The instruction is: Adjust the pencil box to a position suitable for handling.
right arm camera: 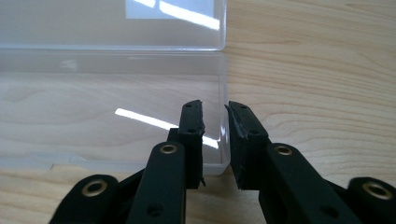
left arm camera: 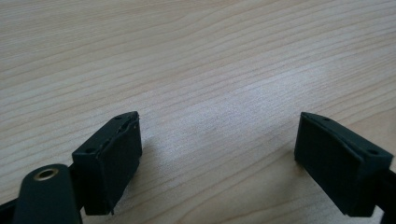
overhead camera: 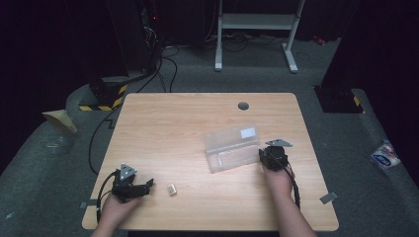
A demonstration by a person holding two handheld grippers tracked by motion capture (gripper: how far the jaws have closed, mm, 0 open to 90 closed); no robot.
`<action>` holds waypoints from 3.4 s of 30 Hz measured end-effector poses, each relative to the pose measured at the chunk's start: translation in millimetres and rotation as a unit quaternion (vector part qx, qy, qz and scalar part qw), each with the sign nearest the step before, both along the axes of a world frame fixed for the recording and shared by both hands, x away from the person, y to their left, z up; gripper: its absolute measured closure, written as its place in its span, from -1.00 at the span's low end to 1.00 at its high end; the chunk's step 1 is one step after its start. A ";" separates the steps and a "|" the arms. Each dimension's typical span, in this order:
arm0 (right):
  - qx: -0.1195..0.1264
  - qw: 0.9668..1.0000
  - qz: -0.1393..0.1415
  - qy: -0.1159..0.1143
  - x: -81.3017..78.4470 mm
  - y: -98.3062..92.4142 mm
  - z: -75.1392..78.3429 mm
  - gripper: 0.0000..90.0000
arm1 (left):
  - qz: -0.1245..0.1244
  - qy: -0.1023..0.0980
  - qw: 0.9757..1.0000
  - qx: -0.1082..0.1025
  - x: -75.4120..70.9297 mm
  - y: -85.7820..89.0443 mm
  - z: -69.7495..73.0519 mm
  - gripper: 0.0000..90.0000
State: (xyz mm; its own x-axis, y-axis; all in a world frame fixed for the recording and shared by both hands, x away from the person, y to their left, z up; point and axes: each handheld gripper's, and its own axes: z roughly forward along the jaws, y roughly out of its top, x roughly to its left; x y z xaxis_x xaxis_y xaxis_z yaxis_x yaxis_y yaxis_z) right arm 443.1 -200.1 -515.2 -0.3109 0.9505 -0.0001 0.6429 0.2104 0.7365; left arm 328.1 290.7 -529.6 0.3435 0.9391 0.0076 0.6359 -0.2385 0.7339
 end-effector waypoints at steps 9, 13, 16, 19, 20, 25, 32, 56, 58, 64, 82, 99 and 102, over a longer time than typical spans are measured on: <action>0.019 0.999 0.036 -0.009 -20.1 21.7 1.2 0.71 | 0.000 0.000 1.000 0.000 -0.1 0.0 0.0 -0.66; 0.014 0.999 0.046 -0.008 -25.9 31.6 0.3 0.72 | 0.000 0.000 1.000 -0.001 -0.1 -0.2 0.0 -0.66; 0.013 0.999 0.046 -0.011 -26.8 36.3 -1.5 0.73 | 0.000 0.000 1.000 -0.001 -0.1 -0.2 -0.1 -0.66; 0.014 0.999 0.047 -0.010 -26.9 38.0 -1.5 0.74 | 0.000 0.000 1.000 -0.001 -0.1 -0.2 0.0 -0.66; 0.013 0.999 0.049 -0.011 -26.6 39.0 -1.7 0.75 | 0.000 0.000 1.000 -0.001 -0.1 -0.2 0.0 -0.66; 0.009 0.998 0.056 -0.010 -27.5 44.2 -1.5 0.76 | 0.000 0.000 1.000 -0.001 -0.1 -0.2 0.0 -0.66; 0.008 0.998 0.065 -0.012 -29.8 50.0 -2.0 0.76 | 0.000 0.000 1.000 -0.001 -0.1 -0.2 -0.1 -0.66; 0.027 0.997 0.060 -0.030 -30.7 46.5 7.7 0.41 | -0.001 0.000 1.000 -0.001 0.0 0.1 0.0 -0.65; 0.031 0.997 0.061 -0.031 -30.6 43.8 10.2 0.28 | -0.001 0.000 1.000 -0.001 -0.1 0.0 0.0 -0.65; 0.038 0.997 0.051 -0.043 -35.5 30.4 15.9 -0.01 | -0.001 -0.001 1.000 0.000 -0.2 -0.1 0.0 -0.65; -0.004 1.000 0.022 -0.016 -68.6 -36.9 2.4 -0.26 | 0.011 -0.005 1.000 -0.003 -1.1 -0.7 0.0 -0.58; -0.010 1.000 0.019 0.003 -75.6 -39.1 -8.5 -0.33 | 0.000 0.006 1.000 0.001 -2.4 0.4 1.9 -0.60; -0.010 1.000 0.018 0.004 -75.6 -39.0 -8.5 -0.33 | -0.006 0.004 1.000 0.003 -3.8 1.0 2.3 -0.53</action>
